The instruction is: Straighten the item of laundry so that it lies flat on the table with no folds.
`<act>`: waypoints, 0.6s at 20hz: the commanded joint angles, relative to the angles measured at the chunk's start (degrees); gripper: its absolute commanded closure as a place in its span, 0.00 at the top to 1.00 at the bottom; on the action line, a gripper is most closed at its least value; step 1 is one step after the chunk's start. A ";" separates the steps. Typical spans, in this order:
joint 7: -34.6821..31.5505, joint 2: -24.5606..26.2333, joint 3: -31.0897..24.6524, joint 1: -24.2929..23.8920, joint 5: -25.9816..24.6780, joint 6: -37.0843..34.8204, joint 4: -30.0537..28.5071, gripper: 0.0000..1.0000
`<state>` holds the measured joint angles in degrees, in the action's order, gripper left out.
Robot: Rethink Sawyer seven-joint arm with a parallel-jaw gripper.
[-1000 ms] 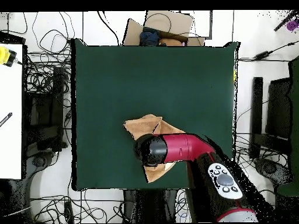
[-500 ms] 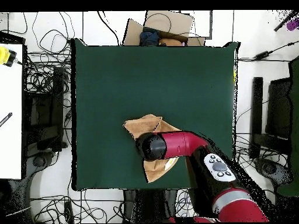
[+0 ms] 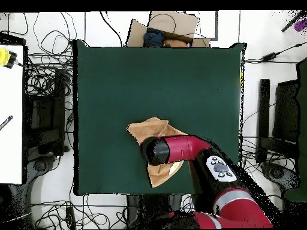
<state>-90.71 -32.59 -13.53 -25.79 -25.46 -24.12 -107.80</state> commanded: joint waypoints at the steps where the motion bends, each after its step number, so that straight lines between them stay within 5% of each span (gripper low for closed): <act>1: -6.46 2.51 1.88 1.79 -2.28 3.89 4.52 1.00; 12: -7.41 2.28 2.50 2.39 -2.68 7.82 3.31 1.00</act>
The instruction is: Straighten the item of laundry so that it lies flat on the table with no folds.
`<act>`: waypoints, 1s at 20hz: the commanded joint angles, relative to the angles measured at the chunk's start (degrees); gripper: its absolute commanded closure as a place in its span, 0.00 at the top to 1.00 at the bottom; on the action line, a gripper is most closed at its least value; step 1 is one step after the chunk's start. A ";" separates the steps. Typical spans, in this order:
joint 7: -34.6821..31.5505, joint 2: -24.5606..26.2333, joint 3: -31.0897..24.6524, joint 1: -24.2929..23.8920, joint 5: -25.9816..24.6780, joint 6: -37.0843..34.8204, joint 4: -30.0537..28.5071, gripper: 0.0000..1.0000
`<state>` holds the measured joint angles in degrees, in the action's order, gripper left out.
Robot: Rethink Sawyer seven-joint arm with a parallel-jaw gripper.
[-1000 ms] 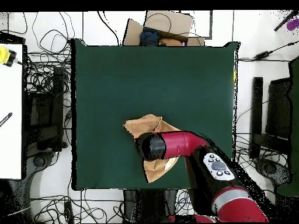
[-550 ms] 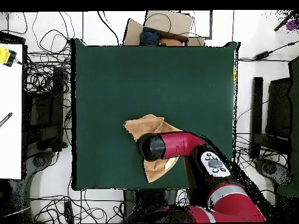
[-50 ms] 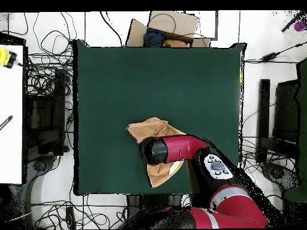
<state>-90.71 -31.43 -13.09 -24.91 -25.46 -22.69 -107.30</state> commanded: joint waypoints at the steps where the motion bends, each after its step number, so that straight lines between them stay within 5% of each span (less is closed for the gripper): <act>1: -7.46 1.05 2.17 1.68 -2.67 6.65 2.76 1.00; 2: -7.51 0.98 2.28 1.85 -2.66 6.90 2.71 0.00; 14: -7.08 1.02 1.97 1.72 -1.06 5.93 2.29 0.00; 20: -7.94 -8.57 1.12 3.01 2.84 -0.87 -3.15 0.00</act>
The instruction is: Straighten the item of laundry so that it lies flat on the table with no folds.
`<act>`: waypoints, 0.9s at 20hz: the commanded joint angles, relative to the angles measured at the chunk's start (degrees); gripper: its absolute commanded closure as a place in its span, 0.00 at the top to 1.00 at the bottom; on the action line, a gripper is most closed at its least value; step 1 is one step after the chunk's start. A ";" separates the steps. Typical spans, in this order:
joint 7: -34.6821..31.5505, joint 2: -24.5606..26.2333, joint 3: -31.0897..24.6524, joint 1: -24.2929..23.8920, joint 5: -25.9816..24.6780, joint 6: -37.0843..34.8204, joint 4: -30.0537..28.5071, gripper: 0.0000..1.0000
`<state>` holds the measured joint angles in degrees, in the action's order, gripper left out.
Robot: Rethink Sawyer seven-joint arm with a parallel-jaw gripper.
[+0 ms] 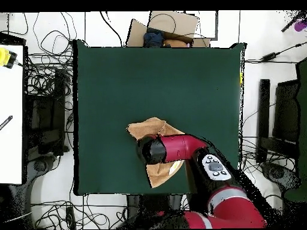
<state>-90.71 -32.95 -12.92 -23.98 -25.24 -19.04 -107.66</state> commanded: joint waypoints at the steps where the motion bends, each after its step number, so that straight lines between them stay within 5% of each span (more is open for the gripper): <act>1: -7.44 -7.06 0.82 1.94 2.45 -4.58 -2.63 0.00; 4: -6.64 -6.98 0.39 1.37 2.16 -4.10 -2.60 0.00; 5: -6.40 -6.95 0.30 1.25 2.08 -4.05 -2.53 1.00; 18: -5.88 -1.26 0.24 -0.63 1.06 -1.92 -0.37 1.00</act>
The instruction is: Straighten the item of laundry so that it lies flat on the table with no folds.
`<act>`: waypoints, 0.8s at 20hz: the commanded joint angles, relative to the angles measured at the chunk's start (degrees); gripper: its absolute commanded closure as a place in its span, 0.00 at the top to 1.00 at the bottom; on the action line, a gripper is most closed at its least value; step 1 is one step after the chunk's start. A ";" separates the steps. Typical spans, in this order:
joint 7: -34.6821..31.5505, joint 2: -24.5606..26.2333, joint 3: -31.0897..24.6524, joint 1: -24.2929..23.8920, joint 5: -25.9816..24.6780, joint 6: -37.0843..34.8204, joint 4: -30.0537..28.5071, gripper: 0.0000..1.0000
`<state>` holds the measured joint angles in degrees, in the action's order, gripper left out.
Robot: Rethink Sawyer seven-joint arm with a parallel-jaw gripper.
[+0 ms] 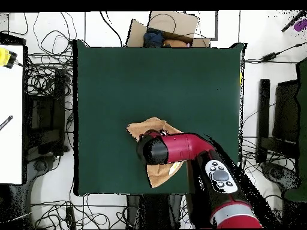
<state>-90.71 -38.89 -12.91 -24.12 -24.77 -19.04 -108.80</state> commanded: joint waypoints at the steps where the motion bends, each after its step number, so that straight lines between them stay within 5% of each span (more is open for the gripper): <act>1: -5.87 5.06 0.27 -0.47 0.43 -1.71 1.04 1.00; 8: -2.50 11.97 0.39 -2.88 -3.61 2.28 6.42 1.00; 16: -1.72 14.05 -0.80 -4.09 -4.06 1.57 8.22 1.00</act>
<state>-90.71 -28.17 -12.93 -27.71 -25.57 -19.01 -105.25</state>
